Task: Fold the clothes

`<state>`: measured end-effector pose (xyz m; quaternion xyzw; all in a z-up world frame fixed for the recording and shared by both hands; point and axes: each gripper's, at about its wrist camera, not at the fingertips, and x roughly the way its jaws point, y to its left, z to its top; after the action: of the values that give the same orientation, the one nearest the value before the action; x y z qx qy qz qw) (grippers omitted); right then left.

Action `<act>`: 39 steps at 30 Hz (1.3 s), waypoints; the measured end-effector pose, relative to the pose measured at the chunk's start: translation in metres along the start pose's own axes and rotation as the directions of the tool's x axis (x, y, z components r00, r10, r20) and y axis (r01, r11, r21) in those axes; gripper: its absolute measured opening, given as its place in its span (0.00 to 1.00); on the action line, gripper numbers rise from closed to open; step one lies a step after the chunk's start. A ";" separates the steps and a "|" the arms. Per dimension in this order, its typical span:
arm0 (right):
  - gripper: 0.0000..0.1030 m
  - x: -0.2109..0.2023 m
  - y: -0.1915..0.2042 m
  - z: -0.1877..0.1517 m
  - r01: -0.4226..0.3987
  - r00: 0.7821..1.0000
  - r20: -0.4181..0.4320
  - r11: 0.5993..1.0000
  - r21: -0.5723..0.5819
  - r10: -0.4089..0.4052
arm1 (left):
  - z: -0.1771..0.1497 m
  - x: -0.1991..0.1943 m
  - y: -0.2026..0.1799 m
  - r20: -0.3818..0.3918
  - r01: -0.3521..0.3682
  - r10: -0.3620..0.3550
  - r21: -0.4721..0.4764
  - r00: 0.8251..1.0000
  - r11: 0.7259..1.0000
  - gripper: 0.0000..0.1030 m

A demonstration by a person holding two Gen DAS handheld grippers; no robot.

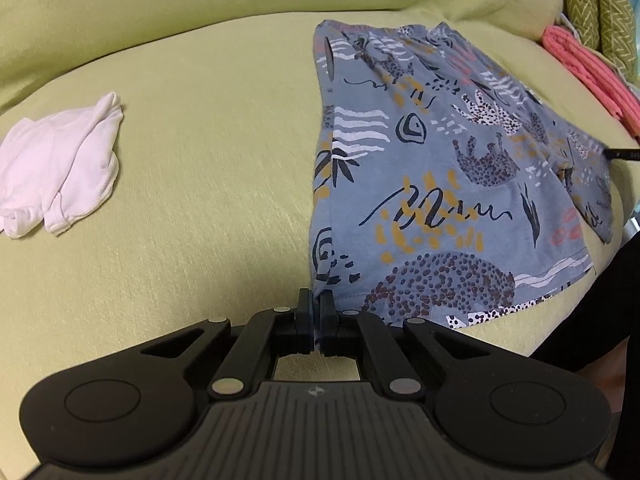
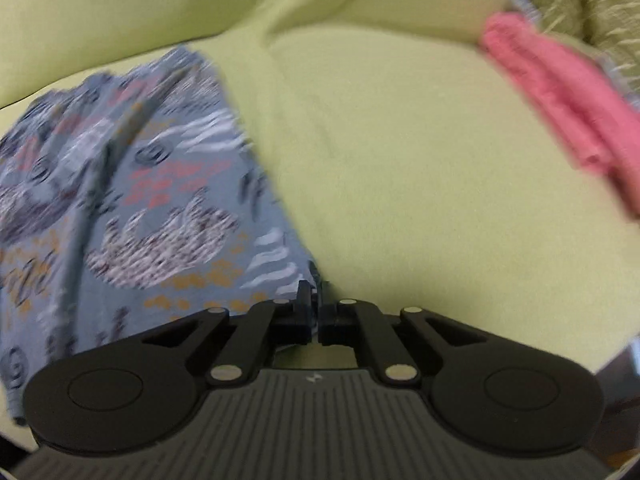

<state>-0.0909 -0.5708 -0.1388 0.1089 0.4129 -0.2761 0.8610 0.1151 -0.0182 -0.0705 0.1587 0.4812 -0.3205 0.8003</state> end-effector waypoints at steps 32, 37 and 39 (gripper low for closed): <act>0.32 -0.135 0.324 -0.062 -0.408 0.851 0.058 0.727 -0.552 0.522 | 0.015 -0.058 0.058 0.196 0.031 -0.029 -0.007 0.980 0.999 0.44; 0.35 -0.134 0.426 -0.075 -0.444 0.809 -0.014 0.596 -0.669 0.587 | 0.027 -0.055 0.080 0.220 0.038 -0.035 -0.012 0.975 0.999 0.50; 0.35 -0.130 0.458 -0.078 -0.433 0.814 -0.024 0.578 -0.692 0.580 | 0.031 -0.054 0.086 0.233 0.039 -0.036 -0.005 0.972 0.999 0.51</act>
<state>0.0516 -0.1106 -0.1069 -0.1226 0.3435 0.1404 0.9205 0.1750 0.0479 -0.0127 0.1070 0.3885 -0.3496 0.8458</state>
